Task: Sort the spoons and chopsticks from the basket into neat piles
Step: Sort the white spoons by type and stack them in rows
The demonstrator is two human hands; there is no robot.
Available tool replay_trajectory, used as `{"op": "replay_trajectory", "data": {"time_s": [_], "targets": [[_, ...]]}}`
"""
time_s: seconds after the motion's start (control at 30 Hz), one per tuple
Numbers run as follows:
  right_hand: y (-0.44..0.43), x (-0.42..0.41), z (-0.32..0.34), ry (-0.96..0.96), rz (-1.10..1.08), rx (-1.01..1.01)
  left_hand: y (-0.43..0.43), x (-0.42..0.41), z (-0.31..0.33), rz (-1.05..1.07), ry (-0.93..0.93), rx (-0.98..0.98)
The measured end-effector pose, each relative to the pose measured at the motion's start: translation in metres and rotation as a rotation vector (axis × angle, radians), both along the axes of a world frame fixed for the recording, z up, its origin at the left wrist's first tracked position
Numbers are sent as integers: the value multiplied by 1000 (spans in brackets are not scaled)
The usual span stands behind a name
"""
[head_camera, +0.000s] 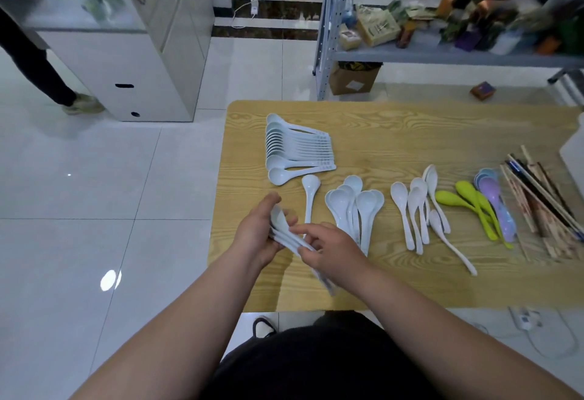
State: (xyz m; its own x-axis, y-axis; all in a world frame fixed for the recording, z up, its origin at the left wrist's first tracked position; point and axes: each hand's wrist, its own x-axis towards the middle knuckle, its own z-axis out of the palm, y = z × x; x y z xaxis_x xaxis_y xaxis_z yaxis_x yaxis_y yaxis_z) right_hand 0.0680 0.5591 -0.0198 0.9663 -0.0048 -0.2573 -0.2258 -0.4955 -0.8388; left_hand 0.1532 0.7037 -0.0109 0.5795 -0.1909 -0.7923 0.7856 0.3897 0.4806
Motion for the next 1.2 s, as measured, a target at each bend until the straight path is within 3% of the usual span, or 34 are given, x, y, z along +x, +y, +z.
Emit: {"op": "replay_trajectory", "data": {"time_s": [0.13,0.23,0.3,0.43,0.53,0.7,0.9,1.0,1.07,1.13,1.2], "targets": [[-22,10,1,190,15,213,-19,3,3,61,-29,53],[-47,19,4,586,13,579,-34,10,3,90,-31,37],[-66,23,5,808,87,712,-45,14,0,93,-43,27],[-99,35,-10,814,188,778,-64,19,0,95,-104,-10],[-119,54,-21,724,254,656,-69,23,-3,33,-165,39],[-135,90,-23,592,422,349,-61,42,-4,-209,-263,368],[-131,150,-31,502,414,192,-58,81,-12,-160,-433,440],[-130,185,-37,356,352,36,-48,108,-26,-22,-467,469],[-131,209,-41,250,262,-59,-37,123,-44,-61,-539,686],[-136,234,-46,148,206,-161,-28,132,-67,-298,-714,989],[-141,258,-51,72,169,-280,-26,139,-89,-501,-943,1149]]}}
